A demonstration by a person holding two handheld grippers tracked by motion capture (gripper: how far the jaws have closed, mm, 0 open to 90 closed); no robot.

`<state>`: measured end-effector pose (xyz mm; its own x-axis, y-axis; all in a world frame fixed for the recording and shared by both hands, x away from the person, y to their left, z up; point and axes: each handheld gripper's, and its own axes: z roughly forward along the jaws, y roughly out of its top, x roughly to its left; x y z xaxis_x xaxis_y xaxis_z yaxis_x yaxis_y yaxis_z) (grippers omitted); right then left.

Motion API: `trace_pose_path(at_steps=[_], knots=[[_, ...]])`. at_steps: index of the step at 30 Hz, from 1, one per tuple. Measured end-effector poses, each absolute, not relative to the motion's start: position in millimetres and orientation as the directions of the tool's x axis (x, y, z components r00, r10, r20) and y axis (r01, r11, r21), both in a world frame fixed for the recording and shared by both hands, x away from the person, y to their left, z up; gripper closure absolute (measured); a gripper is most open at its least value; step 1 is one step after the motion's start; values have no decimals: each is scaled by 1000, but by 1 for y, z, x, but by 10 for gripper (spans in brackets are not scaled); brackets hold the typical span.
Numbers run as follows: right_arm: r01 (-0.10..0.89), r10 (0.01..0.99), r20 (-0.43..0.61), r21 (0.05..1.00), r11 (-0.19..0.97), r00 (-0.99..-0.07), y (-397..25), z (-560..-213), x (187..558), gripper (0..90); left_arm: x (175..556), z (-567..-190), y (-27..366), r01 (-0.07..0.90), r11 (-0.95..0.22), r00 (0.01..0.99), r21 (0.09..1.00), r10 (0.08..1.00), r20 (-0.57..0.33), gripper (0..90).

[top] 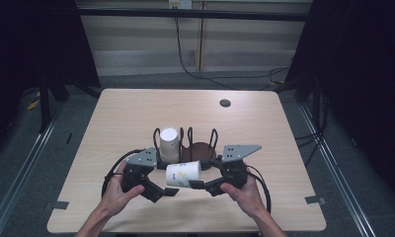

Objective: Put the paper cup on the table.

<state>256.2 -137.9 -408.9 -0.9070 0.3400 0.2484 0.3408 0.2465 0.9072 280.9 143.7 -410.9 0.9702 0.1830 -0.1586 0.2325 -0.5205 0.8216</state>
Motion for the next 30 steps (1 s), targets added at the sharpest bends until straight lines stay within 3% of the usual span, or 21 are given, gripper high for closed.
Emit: trace_pose_path(at_steps=[7, 18, 30], knots=[[349, 359, 249, 905, 246, -900, -143, -407, 257, 304, 278, -411, 148, 226, -518, 971, 825, 187, -149, 160], [365, 387, 254, 897, 248, -886, -151, -406, 259, 303, 281, -415, 165, 268, -479, 940, 836, 319, -119, 161], [397, 438, 254, 875, 276, -863, -170, -405, 257, 303, 274, -434, 179, 297, -484, 928, 823, 351, -128, 162]])
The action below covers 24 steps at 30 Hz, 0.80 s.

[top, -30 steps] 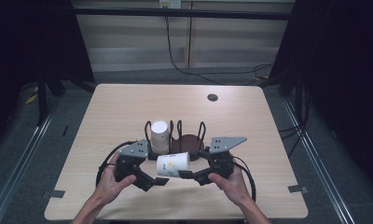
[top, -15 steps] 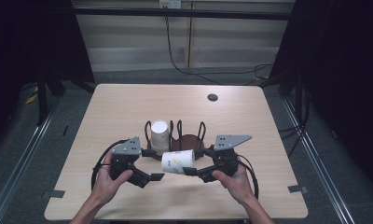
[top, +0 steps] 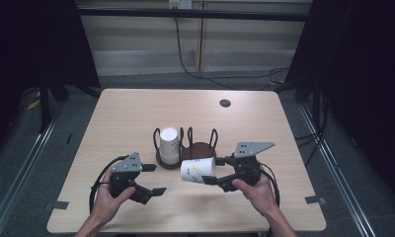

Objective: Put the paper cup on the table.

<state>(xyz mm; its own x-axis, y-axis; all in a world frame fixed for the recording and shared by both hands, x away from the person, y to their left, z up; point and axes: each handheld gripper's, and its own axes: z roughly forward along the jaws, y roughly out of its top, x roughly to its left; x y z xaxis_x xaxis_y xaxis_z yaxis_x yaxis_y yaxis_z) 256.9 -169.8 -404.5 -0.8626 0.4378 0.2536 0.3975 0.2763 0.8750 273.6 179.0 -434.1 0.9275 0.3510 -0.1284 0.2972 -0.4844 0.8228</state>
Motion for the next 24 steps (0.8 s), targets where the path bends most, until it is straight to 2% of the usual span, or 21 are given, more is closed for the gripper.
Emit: trace_pose_path(at_steps=[7, 24], knots=[[410, 461, 248, 865, 291, -852, -179, -404, 257, 303, 274, -438, 187, 317, -469, 925, 824, 345, -159, 160], [447, 523, 232, 830, 333, -820, -204, -398, 261, 298, 277, -437, 196, 319, -455, 914, 831, 378, -144, 161]])
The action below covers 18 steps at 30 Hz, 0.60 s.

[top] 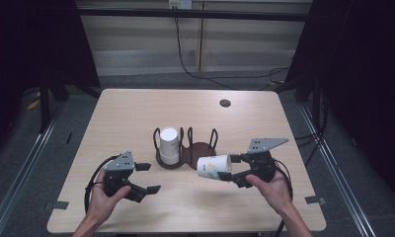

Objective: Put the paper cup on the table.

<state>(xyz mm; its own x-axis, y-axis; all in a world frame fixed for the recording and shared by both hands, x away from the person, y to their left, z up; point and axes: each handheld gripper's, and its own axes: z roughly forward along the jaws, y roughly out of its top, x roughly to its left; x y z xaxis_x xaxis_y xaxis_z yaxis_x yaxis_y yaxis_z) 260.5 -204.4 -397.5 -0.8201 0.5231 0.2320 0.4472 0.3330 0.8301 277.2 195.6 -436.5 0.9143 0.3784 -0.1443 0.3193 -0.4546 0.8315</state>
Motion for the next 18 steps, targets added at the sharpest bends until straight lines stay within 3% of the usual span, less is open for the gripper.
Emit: trace_pose_path(at_steps=[18], knots=[[514, 607, 217, 774, 370, -764, -231, -392, 269, 294, 278, -438, 197, 313, -467, 916, 827, 379, -133, 161]])
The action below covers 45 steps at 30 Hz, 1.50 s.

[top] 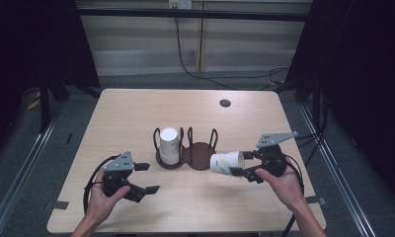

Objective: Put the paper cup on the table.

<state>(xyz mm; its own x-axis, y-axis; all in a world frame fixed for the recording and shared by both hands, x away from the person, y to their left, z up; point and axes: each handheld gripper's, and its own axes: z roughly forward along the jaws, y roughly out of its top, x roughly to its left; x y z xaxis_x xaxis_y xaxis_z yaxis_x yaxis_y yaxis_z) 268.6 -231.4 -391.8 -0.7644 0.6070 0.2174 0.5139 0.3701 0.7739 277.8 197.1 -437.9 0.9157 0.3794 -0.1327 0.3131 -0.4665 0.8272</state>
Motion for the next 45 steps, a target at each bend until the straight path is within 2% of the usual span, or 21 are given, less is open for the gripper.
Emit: trace_pose_path(at_steps=[16, 32, 45], knots=[[585, 683, 185, 695, 418, -707, -246, -381, 287, 294, 277, -439, 199, 303, -478, 920, 825, 374, -121, 163], [672, 742, 141, 557, 488, -656, -245, -379, 322, 289, 277, -438, 201, 300, -480, 920, 824, 372, -118, 165], [700, 760, 95, 475, 533, -643, -242, -381, 342, 281, 276, -438, 201, 297, -482, 924, 824, 363, -121, 165]])
